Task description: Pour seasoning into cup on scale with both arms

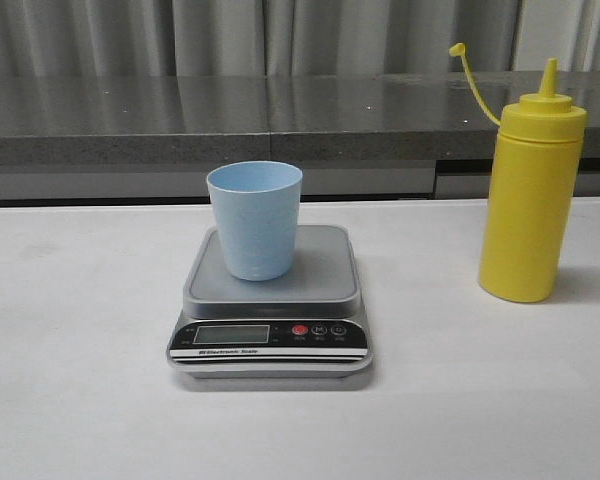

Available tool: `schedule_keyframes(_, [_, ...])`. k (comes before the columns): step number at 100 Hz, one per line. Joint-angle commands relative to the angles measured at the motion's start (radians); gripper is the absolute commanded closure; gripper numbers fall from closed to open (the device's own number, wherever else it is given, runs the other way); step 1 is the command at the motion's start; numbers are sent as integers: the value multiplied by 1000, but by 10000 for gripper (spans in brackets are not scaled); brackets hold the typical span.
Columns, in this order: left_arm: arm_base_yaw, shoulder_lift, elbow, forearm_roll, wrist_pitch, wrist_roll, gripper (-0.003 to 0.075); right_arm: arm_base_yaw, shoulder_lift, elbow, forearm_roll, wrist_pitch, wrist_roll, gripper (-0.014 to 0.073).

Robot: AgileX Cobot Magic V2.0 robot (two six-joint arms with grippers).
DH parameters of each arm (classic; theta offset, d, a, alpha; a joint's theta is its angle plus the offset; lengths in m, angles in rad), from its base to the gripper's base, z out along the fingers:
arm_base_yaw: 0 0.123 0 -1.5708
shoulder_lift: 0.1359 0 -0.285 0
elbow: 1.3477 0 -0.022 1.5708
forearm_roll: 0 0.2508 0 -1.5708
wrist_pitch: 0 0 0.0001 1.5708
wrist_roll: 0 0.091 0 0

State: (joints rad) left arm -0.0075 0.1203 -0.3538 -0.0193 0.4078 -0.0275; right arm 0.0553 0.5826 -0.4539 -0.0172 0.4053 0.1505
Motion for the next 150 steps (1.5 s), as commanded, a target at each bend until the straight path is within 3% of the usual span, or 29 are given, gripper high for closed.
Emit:
schedule_keyframes(1, [3,10,-26,-5,-80,-11,741,6,78,-49,3,-102,-2,611])
schedule_keyframes(9, [3,10,-26,-5,-80,-11,741,17,135,-51,17,-156,-2,464])
schedule_keyframes(24, [3,10,-26,-5,-80,-11,741,63,209,-51,17,-283,-2,15])
schedule_keyframes(29, [3,10,-26,-5,-80,-11,741,76,235,-51,17,-330,-2,-75])
schedule_keyframes(61, [3,10,-26,-5,-80,-11,741,144,427,-51,17,-566,-1,-41])
schedule_keyframes(88, [3,10,-26,-5,-80,-11,741,145,596,-51,17,-672,0,-41])
schedule_keyframes(150, [3,10,-26,-5,-80,-11,741,145,953,-51,17,-1081,0,-41])
